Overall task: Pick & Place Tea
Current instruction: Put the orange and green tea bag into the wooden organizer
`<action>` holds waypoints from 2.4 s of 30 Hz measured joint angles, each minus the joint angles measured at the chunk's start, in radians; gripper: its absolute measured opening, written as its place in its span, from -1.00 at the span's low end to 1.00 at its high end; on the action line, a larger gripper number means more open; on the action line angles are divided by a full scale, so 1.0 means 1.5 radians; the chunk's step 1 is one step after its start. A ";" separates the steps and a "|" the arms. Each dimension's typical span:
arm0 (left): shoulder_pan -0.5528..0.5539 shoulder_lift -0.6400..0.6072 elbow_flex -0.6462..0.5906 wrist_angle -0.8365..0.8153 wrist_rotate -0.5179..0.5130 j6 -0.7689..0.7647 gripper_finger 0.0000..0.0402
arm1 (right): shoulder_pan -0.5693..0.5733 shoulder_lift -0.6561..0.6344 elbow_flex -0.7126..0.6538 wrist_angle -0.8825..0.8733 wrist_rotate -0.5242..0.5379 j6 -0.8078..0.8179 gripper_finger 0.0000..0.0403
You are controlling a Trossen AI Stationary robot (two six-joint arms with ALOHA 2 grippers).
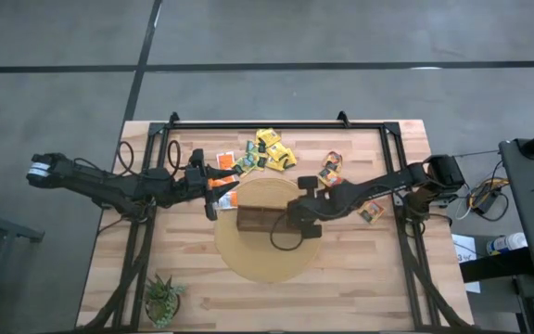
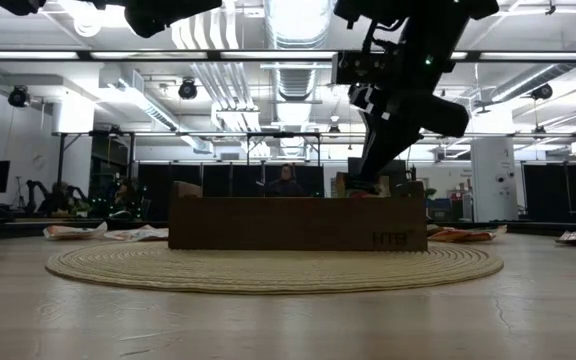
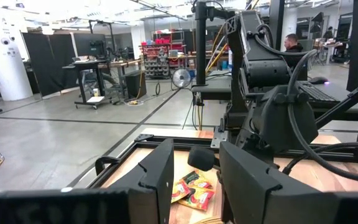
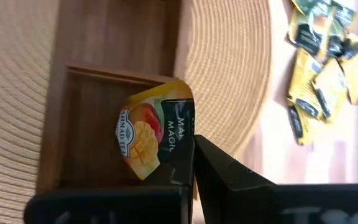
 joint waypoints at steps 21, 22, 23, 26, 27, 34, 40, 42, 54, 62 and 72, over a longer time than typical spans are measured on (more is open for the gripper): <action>0.000 0.000 0.000 0.000 0.000 0.000 -0.38 | 0.001 0.000 0.006 -0.015 -0.002 0.053 -0.95; 0.000 0.000 0.000 0.000 0.000 0.000 -0.38 | 0.001 0.000 0.006 -0.015 -0.003 0.053 -0.94; 0.000 0.000 0.000 0.000 0.000 0.000 -0.38 | 0.001 0.000 0.006 -0.015 -0.003 0.053 -0.91; 0.000 0.000 0.000 0.000 0.000 0.000 -0.38 | 0.001 0.000 0.006 -0.016 -0.003 0.054 -0.80; 0.000 0.000 0.000 0.000 0.000 0.000 -0.38 | 0.001 0.000 0.006 -0.017 -0.003 0.056 -0.76; 0.000 0.000 0.000 0.000 0.000 0.000 -0.38 | 0.001 -0.009 0.005 -0.047 -0.001 0.069 -0.42; 0.000 0.000 0.000 0.000 0.000 0.000 -0.38 | 0.001 -0.054 0.004 -0.071 0.003 0.110 -0.24; 0.000 0.000 0.000 0.000 0.001 0.000 -0.38 | 0.001 -0.075 -0.001 -0.077 0.003 0.128 -0.21; 0.000 0.000 -0.001 0.000 0.002 0.000 -0.38 | -0.026 -0.249 -0.185 -0.096 0.054 0.250 -0.20; 0.000 0.000 -0.001 0.000 0.002 0.000 -0.38 | -0.107 -0.408 -0.306 -0.086 0.053 0.401 -0.15; 0.000 0.000 -0.001 0.001 0.002 0.000 -0.38 | -0.267 -0.480 -0.414 -0.063 -0.046 0.428 -0.05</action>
